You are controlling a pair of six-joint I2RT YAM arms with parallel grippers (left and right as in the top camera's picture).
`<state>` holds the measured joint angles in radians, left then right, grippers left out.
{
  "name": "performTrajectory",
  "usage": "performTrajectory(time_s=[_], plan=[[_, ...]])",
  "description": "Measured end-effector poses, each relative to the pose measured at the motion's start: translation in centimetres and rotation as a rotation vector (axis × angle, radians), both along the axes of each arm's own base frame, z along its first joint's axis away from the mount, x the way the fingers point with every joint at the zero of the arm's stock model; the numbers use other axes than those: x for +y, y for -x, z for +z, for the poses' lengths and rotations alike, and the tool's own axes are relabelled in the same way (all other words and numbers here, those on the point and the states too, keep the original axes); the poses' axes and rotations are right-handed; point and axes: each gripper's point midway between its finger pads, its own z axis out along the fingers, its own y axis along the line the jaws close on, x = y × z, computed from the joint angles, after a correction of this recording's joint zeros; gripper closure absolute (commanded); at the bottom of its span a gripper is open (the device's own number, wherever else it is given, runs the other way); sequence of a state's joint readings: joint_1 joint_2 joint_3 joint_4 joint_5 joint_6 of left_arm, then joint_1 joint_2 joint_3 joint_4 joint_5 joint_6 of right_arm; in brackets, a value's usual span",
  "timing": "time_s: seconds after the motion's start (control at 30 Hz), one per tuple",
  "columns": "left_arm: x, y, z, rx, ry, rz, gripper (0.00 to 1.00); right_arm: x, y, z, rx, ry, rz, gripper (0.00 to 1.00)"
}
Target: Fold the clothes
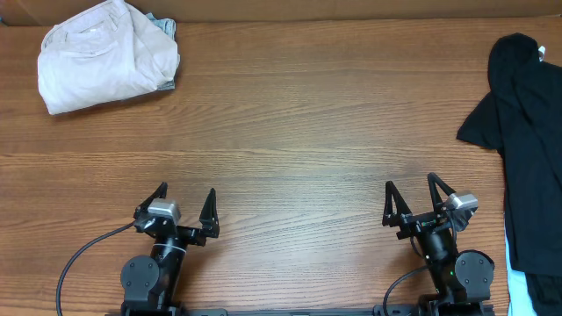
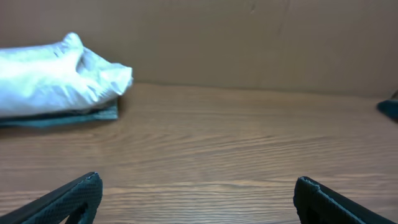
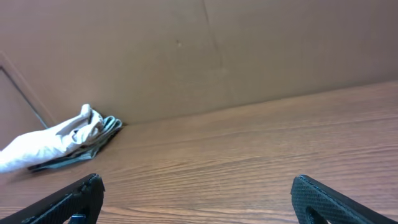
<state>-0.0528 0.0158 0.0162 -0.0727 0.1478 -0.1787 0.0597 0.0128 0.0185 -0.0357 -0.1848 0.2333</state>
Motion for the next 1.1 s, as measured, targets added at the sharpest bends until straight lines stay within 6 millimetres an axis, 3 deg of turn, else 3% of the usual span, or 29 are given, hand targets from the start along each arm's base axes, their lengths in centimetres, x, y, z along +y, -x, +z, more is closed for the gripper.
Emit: performTrajectory(time_s=[0.33,0.43,0.57,0.67,0.8,0.97,1.1], plan=[[-1.6,0.2,4.9,-0.119,0.056,-0.097,0.0,0.2,0.1,0.8,-0.022,-0.003,0.014,0.0],[-1.8,-0.4,7.6,-0.116,0.049,-0.106,0.0,0.3,0.1,2.5,-0.029,-0.003,0.017,0.0],[-2.0,-2.0,12.5,-0.127,0.035,-0.114,0.0,0.3,0.1,7.0,-0.04,-0.003,0.018,0.0],[-2.4,-4.4,15.9,-0.103,0.032,-0.13,0.0,0.4,-0.6,10.2,0.017,-0.001,0.019,0.0],[-3.5,-8.4,19.3,-0.025,0.032,-0.183,0.0,0.5,-2.9,12.6,0.171,0.01,0.019,0.0],[-4.8,-13.2,20.7,0.157,0.048,-0.244,0.0,0.5,-6.7,14.4,0.428,0.052,0.011,0.0],[-5.3,-16.7,19.9,0.295,0.062,-0.261,0.0,-0.9,-10.0,14.8,0.642,0.091,-0.045,0.0]])
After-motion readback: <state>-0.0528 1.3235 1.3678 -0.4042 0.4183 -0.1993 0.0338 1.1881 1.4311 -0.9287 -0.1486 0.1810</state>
